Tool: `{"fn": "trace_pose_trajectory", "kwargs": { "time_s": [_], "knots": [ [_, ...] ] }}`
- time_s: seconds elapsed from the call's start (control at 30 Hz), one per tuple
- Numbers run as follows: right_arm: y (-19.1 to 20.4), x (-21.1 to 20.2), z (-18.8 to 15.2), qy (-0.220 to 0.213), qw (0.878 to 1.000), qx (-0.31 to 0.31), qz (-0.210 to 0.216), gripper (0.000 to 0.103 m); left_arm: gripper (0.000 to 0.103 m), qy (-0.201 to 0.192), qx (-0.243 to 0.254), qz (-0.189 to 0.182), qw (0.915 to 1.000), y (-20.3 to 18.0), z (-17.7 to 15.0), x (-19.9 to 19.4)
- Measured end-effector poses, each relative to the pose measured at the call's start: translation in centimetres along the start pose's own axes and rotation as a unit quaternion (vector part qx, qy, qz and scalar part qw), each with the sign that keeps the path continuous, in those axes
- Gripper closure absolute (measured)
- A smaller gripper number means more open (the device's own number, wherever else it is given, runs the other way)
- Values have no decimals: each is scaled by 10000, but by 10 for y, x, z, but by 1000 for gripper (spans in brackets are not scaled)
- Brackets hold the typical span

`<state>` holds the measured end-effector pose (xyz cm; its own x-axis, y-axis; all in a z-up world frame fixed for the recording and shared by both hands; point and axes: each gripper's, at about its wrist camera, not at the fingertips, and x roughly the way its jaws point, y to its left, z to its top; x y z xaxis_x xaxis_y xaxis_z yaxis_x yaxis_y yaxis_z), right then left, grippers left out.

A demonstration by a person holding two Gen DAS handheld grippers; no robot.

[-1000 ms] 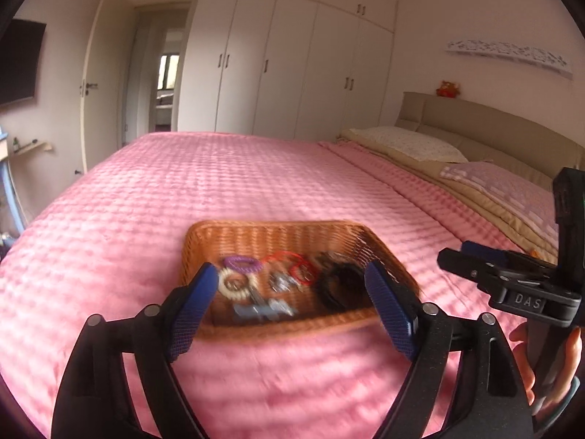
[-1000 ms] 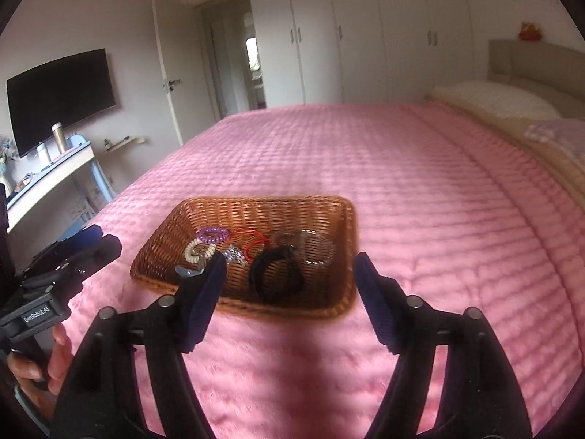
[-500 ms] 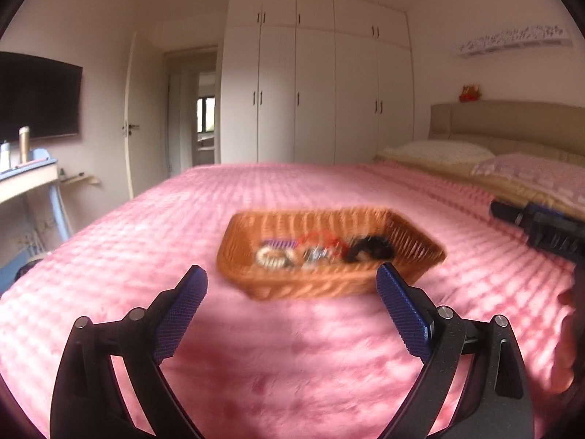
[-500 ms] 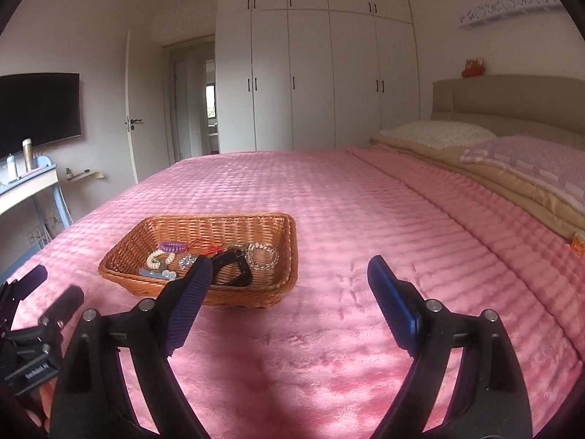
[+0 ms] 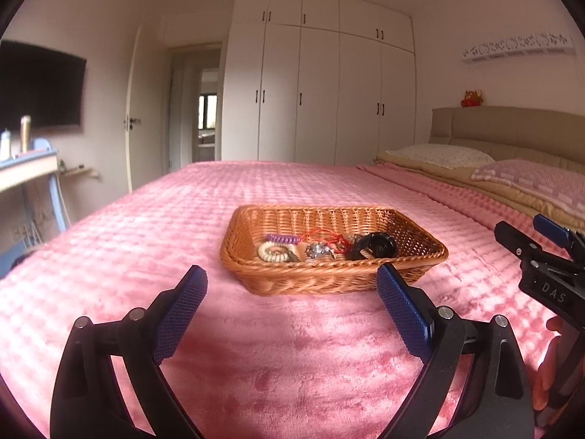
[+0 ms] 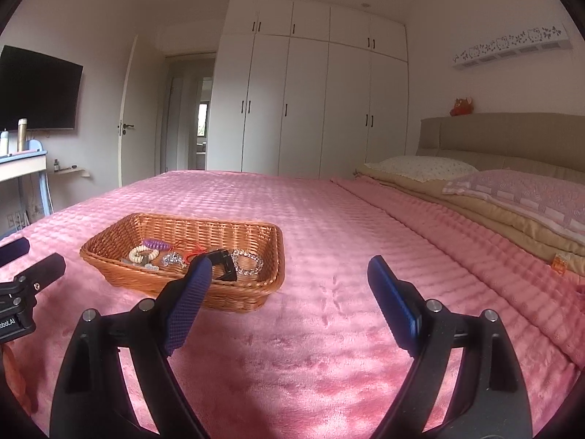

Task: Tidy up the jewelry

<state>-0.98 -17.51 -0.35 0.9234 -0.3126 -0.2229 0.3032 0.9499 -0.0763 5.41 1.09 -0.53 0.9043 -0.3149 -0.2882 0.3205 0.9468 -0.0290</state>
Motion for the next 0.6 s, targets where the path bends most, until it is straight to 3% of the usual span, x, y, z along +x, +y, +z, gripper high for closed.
{"fn": "trace_pose_trajectory", "kwargs": {
  "time_s": [0.3, 0.6],
  "knots": [
    [0, 3, -1, 97, 9999, -2, 58, 20, 11, -184, 175, 345, 9991, -8, 3, -8],
    [-4, 8, -3, 221, 9996, 119, 97, 20, 10, -237, 266, 391, 9986, -13, 3, -11]
  ]
}}
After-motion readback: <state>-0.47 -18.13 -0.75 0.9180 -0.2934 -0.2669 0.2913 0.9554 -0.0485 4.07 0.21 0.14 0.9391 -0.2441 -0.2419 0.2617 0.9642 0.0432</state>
